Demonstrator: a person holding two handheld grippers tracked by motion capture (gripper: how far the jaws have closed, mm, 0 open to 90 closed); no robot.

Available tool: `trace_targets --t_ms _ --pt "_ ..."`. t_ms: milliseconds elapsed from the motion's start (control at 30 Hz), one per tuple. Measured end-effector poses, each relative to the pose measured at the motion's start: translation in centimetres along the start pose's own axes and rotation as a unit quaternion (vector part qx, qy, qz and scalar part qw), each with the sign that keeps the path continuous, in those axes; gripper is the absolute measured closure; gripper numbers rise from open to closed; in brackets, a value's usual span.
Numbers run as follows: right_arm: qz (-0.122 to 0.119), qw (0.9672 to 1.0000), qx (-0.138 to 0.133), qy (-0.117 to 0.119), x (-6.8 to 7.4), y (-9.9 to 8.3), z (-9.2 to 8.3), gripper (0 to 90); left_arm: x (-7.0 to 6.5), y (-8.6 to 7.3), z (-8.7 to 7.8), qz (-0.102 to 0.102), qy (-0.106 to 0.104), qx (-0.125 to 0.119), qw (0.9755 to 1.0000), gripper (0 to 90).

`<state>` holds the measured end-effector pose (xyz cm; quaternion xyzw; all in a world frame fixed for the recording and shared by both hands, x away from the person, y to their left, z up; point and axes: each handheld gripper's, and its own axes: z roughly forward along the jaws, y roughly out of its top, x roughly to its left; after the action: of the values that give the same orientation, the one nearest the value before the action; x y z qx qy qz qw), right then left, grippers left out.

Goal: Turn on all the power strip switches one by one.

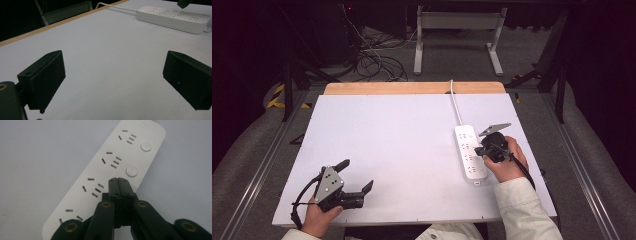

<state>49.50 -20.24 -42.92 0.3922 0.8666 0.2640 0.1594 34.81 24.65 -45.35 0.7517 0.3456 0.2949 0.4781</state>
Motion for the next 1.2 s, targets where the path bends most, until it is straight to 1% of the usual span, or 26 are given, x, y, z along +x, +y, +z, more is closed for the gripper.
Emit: trace_targets --t_ms 300,667,800,967,1100,1200 --pt "0.0 0.9999 0.012 0.0 -0.09 -0.15 0.66 90.0 0.0 0.01 0.0 0.002 0.001 -0.001 1.0 4.7" --pt "-0.002 0.9999 0.017 -0.003 0.08 -0.18 0.88 90.0 -0.05 0.0 0.01 0.002 0.002 0.002 1.0 4.7" --pt "0.002 0.9999 0.017 0.0 0.08 -0.21 0.9 90.0 -0.07 0.0 0.0 0.002 0.002 0.001 1.0 4.7" --pt "-0.005 0.9997 0.022 -0.003 0.41 -0.14 0.95 90.0 -0.08 0.0 -0.01 0.003 0.001 0.001 1.0 4.7" --pt "0.0 0.9997 0.023 0.001 0.33 -0.12 1.03 90.0 -0.05 0.0 -0.04 0.003 0.001 0.0 1.0 4.7" --pt "0.001 0.9997 0.025 -0.002 0.41 -0.09 1.08 90.0 -0.03 0.01 -0.06 0.004 0.002 0.0 1.0 4.7"
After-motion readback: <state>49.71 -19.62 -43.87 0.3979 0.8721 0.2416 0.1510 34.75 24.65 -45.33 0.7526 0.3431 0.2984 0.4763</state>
